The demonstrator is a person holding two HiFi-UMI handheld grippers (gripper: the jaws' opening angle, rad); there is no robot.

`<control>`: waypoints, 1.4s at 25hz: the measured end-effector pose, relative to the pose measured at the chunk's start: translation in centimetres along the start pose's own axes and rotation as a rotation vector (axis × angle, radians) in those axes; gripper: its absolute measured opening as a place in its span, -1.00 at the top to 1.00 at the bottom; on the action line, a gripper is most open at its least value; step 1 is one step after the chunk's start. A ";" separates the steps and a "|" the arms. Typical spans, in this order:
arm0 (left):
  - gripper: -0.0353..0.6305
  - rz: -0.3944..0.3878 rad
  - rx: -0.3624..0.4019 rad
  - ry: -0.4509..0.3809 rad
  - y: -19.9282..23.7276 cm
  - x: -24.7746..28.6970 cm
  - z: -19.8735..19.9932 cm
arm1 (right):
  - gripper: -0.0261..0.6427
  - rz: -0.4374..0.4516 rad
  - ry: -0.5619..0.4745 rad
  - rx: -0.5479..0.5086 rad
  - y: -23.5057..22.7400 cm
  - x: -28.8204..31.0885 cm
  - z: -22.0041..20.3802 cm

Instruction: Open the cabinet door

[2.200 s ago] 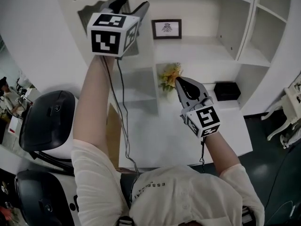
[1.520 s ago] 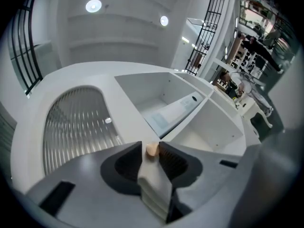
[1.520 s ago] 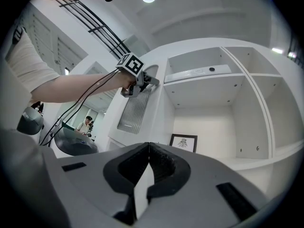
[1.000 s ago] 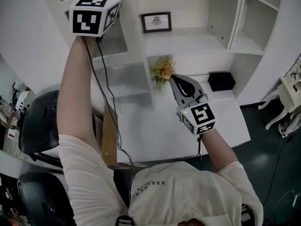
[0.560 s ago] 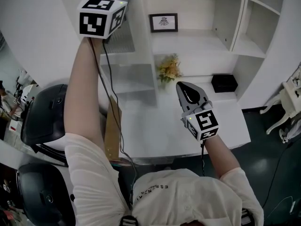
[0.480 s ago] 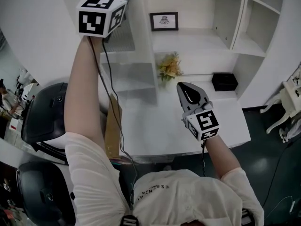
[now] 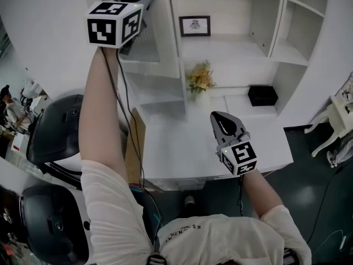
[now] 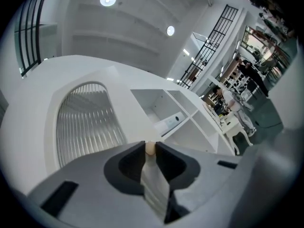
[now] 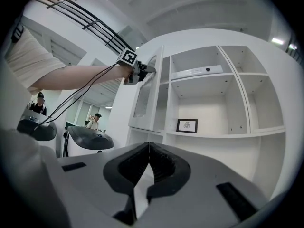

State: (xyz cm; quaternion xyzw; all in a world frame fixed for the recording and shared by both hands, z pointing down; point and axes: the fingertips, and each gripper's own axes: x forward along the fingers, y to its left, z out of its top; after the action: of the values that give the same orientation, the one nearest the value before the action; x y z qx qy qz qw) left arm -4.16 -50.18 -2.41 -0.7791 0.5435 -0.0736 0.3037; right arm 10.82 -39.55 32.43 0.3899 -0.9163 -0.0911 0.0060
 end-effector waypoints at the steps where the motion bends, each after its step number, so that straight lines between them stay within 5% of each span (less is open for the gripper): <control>1: 0.68 -0.001 -0.010 -0.005 0.0 -0.2 0.0 | 0.88 0.000 0.005 -0.001 0.4 -0.2 0.0; 21: 0.68 -0.220 -0.053 -0.163 0.5 -8.4 1.8 | 0.88 -0.124 -0.012 -0.019 9.2 2.1 2.2; 35: 0.67 -0.315 -0.099 -0.253 3.6 -16.4 1.9 | 0.88 -0.119 -0.029 -0.022 16.1 3.9 3.2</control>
State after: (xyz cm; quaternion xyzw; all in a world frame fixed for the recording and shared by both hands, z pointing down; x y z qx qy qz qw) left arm -12.71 -35.62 -2.37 -0.8715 0.3754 0.0051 0.3156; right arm -3.66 -30.86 31.78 0.4423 -0.8904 -0.1068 -0.0083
